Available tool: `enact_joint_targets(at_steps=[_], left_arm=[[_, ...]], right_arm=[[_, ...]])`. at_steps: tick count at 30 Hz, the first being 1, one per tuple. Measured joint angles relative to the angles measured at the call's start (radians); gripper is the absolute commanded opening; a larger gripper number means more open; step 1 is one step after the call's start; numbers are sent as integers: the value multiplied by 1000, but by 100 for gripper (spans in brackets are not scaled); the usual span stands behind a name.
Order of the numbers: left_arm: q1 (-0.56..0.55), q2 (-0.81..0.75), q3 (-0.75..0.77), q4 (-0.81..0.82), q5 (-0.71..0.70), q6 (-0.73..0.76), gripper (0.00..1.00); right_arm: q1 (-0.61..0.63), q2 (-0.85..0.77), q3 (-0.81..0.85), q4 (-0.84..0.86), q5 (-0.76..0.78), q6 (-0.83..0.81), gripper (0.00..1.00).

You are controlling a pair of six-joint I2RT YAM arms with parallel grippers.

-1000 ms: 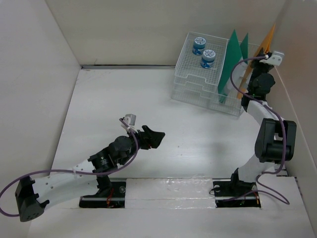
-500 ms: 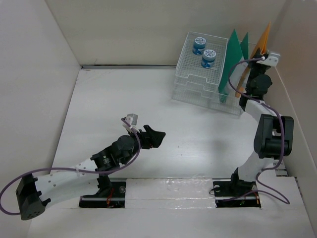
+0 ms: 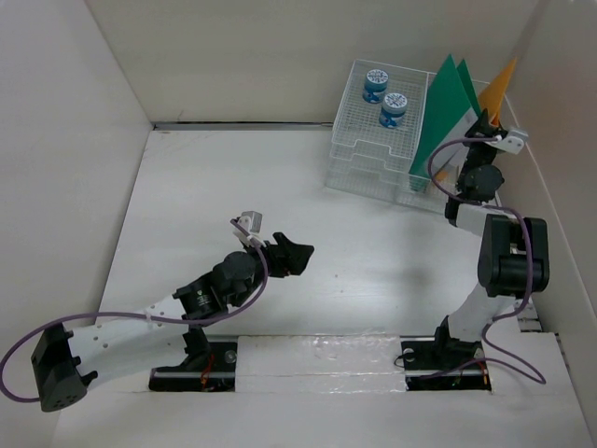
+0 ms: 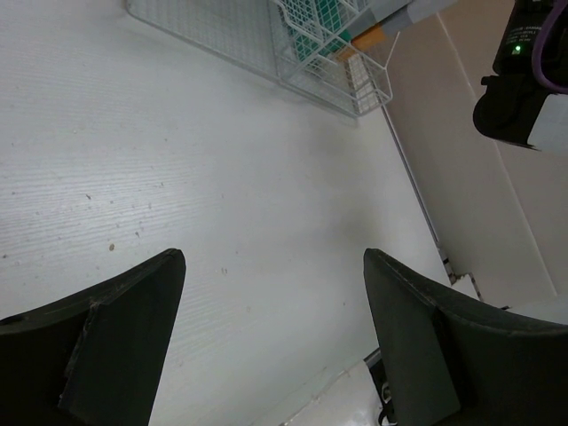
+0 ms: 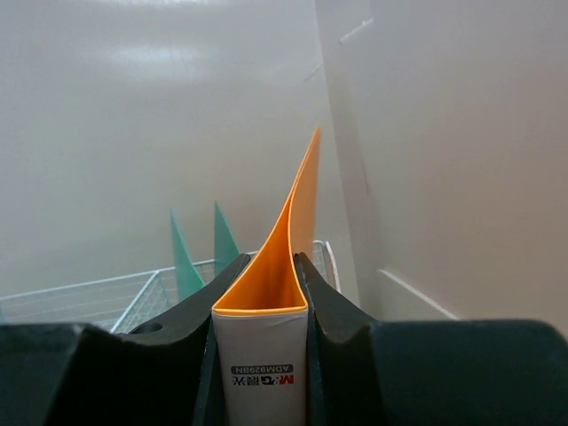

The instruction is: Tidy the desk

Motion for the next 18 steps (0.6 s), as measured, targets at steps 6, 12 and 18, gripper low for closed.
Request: enact_joint_targets(at_steps=[6, 12, 18], left_arm=[[0, -20, 0, 0, 1, -1, 78], [0, -66, 0, 0, 5, -10, 79], [0, -85, -1, 0, 18, -28, 79]], right_arm=[[4, -32, -60, 34, 20, 30, 2], [4, -92, -100, -36, 37, 55, 51], [-4, -178, -105, -265, 28, 99, 100]])
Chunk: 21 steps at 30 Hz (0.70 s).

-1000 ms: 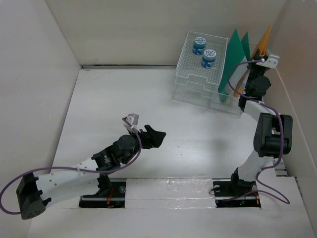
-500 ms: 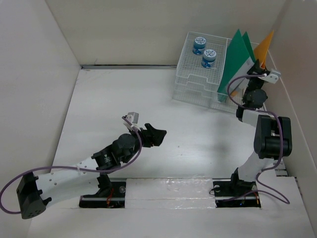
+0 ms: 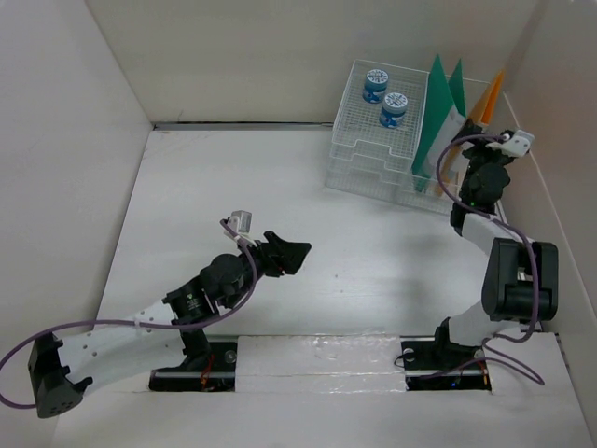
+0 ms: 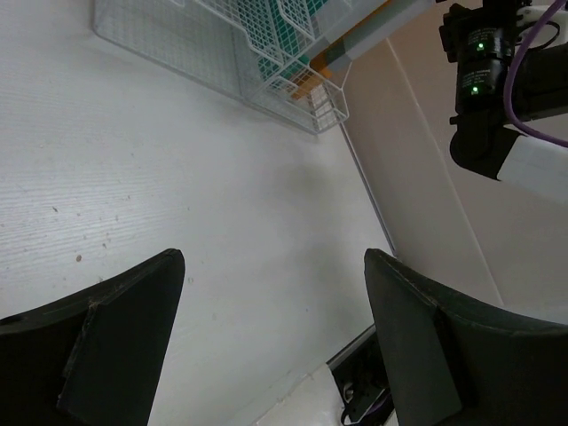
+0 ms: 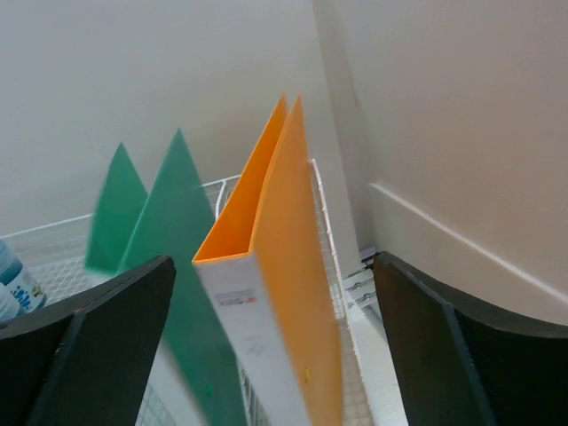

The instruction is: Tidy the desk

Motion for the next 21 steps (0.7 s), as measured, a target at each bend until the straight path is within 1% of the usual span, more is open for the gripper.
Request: enact_joint_targets(at_steps=[5, 8, 9, 11, 12, 13, 14, 18, 21], left_arm=[[0, -30, 0, -9, 11, -8, 80], [0, -39, 13, -43, 9, -7, 81], [0, -38, 21, -57, 9, -5, 82], [0, -38, 42, -79, 9, 3, 87], [0, -38, 52, -85, 9, 9, 90], [0, -38, 64, -87, 9, 14, 96], [0, -38, 68, -87, 9, 17, 99], [0, -37, 95, -95, 8, 24, 99], [0, -39, 117, -114, 0, 28, 99]], right_arm=[[-12, -85, 59, -178, -6, 46, 100], [-5, -171, 75, -296, -2, 98, 100], [2, -205, 81, -340, 0, 115, 100], [26, -270, 100, -422, 7, 148, 100], [48, -310, 111, -473, 9, 164, 100], [72, -342, 118, -509, 8, 177, 100], [105, -380, 126, -547, 0, 188, 100], [251, -488, 129, -665, -69, 222, 100], [369, -539, 102, -720, -173, 240, 100]])
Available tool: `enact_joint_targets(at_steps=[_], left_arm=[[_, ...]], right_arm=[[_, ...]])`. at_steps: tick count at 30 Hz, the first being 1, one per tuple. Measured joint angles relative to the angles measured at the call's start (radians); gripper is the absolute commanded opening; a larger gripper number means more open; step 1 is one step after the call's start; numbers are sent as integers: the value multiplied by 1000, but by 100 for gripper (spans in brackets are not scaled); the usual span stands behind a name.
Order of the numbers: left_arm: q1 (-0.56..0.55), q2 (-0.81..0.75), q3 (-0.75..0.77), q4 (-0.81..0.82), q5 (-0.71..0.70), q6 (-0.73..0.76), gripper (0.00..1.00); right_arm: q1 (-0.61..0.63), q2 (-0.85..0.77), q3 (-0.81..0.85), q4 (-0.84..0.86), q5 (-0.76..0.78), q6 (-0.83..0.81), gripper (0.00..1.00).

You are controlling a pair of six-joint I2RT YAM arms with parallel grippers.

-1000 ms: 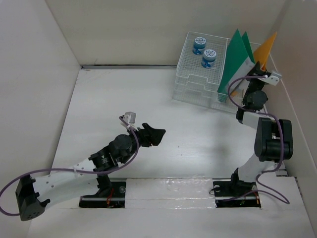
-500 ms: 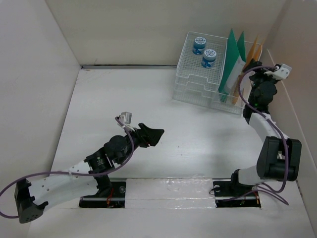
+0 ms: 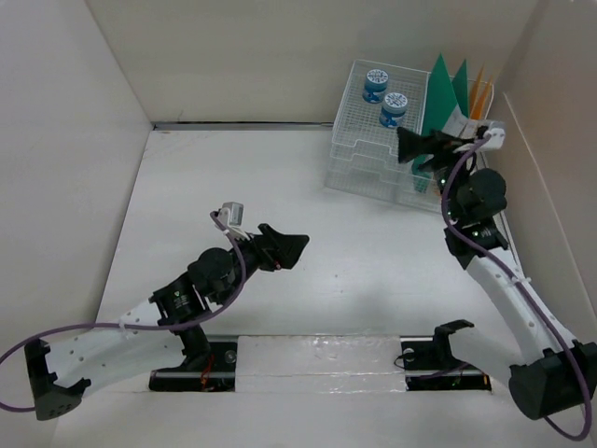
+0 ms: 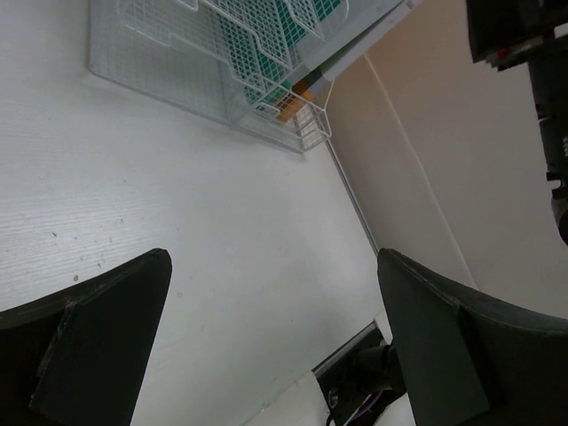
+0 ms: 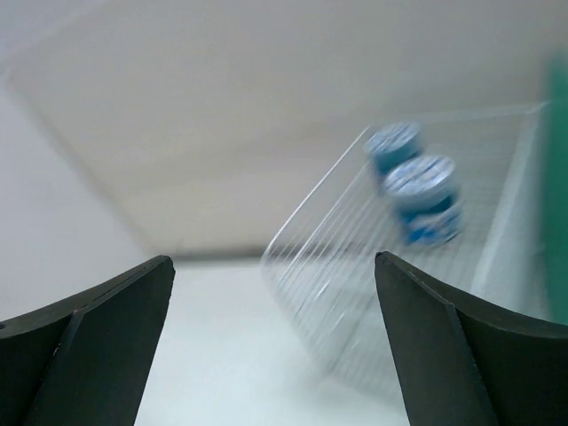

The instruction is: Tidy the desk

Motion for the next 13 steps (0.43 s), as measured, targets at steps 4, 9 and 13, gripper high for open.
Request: enact_joint_targets(at_steps=[4, 9, 13], left_arm=[[0, -18, 33, -43, -21, 6, 99], [0, -104, 53, -98, -60, 1, 98], [0, -184, 53, -142, -95, -19, 99]], right_arm=[[136, -56, -89, -90, -131, 5, 100], [305, -152, -224, -209, -198, -9, 100], [435, -267, -341, -276, -198, -18, 100]])
